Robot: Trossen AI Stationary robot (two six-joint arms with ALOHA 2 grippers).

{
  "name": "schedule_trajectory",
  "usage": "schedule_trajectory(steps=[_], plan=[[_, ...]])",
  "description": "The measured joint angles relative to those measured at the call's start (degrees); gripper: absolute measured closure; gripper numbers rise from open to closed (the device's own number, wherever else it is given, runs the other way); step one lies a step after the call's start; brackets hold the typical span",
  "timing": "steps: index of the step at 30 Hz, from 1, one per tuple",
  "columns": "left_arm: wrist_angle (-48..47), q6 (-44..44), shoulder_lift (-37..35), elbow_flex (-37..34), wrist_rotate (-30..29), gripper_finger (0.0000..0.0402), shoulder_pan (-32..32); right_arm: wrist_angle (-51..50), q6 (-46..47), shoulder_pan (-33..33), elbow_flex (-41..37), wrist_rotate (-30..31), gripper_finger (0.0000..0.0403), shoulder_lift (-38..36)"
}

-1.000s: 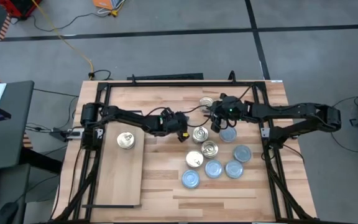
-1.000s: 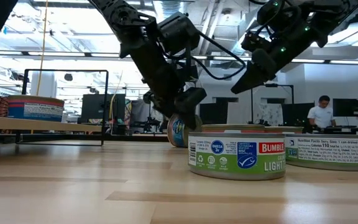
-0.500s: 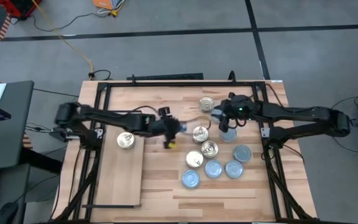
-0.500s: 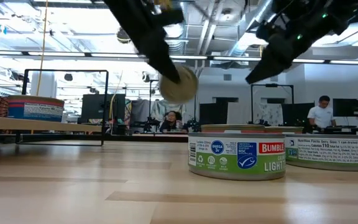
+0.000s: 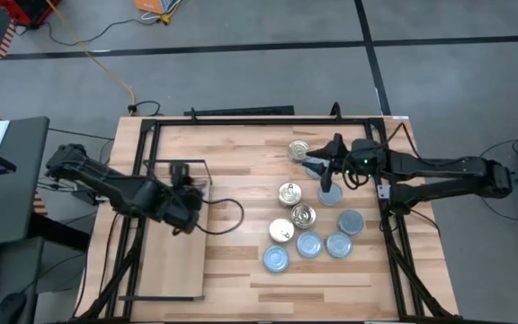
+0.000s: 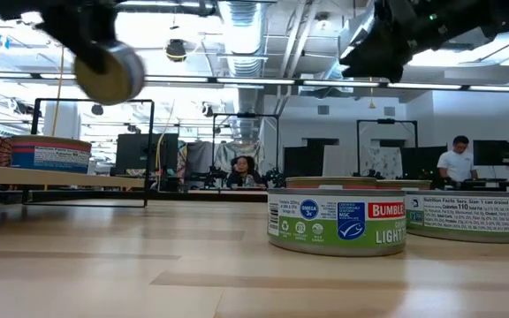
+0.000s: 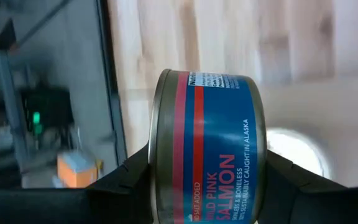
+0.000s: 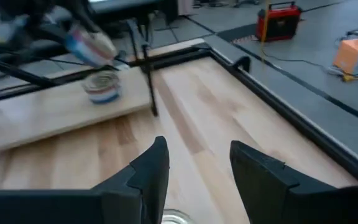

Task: Stack canned seafood by type on shelf
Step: Stack the blue and pink tuna can on the blue and pink tuna can on the shelf

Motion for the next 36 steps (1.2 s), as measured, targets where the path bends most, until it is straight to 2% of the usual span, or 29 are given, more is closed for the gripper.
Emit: schedule_trajectory(steps=[3, 6, 11, 16, 23, 30, 36], plan=[[-5.08, -6.21, 0.02, 0.0, 0.29, 0.0217, -3.4, 2.68, 1.23, 2.96, -0.02, 4.74, 0.0204, 1.41], [-5.25, -8.9, 0.02, -0.78, 1.03, 0.0217, -6.14, 4.81, 1.53, 5.88, -0.02, 11.15, 0.0204, 3.22], [-5.4, -13.89, 0.07, -8.15, -0.26, 0.0217, -9.64, 8.88, 1.93, 9.15, -0.04, 15.9, 0.0204, 5.11], [-4.85, -18.14, 0.09, -14.26, -4.78, 0.0217, -12.32, 15.51, 2.31, 11.99, -0.04, 18.19, 0.0204, 6.42], [-4.23, -19.77, 0.09, -16.8, -6.21, 0.0217, -14.92, 20.68, 2.45, 15.2, -0.04, 20.11, 0.0204, 9.03], [-1.37, -18.71, 0.07, -20.26, -4.73, 0.0213, -15.75, 20.84, 2.52, 15.86, -0.04, 22.64, 0.0204, 9.02], [-0.28, -19.94, 0.09, -19.98, -1.87, 0.0187, -15.75, 20.84, 2.5, 15.79, -0.04, 22.66, 0.0204, 9.02]])
